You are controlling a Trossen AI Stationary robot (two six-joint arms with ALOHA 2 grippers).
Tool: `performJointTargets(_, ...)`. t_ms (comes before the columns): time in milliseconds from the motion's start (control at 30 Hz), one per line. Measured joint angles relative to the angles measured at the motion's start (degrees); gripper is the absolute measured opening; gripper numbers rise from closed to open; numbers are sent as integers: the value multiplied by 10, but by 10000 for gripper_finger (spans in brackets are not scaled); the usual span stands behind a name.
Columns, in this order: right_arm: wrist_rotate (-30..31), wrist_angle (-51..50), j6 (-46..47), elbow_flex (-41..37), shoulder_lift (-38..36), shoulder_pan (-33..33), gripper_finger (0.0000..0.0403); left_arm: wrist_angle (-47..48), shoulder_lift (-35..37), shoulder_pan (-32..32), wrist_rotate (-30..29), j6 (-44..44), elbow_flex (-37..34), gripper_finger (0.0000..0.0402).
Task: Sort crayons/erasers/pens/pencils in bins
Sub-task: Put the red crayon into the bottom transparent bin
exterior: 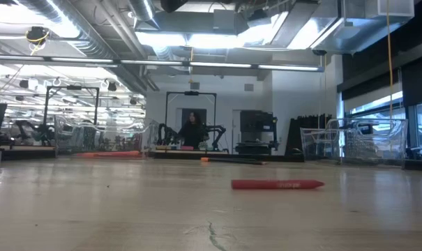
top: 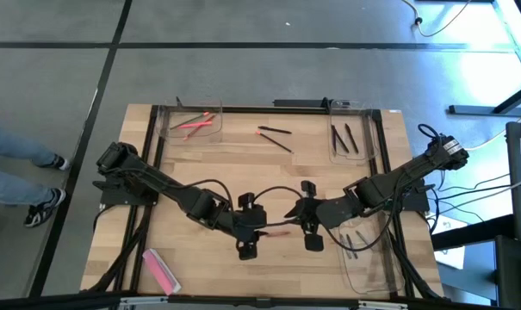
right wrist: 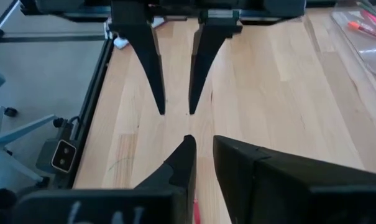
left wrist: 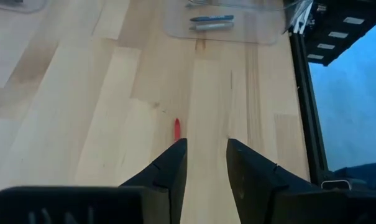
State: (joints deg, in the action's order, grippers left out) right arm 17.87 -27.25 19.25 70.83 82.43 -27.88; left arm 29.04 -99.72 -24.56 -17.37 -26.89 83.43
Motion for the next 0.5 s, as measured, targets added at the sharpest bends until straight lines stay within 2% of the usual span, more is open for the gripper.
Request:
performJointTargets(133,0,-5,0,0,0,0,58,-9,-2,0,0,-10,-31,105)
performJointTargets(233,0,-5,1,0,0,0,58,-60,-16,0,0,-13,-68,105)
performJointTargets(367,0,-6,1,0,0,0,58,-154,-52,0,0,0,-109,105)
performJointTargets(500,0,-10,2,0,0,0,58,-168,-97,0,-3,35,-118,105)
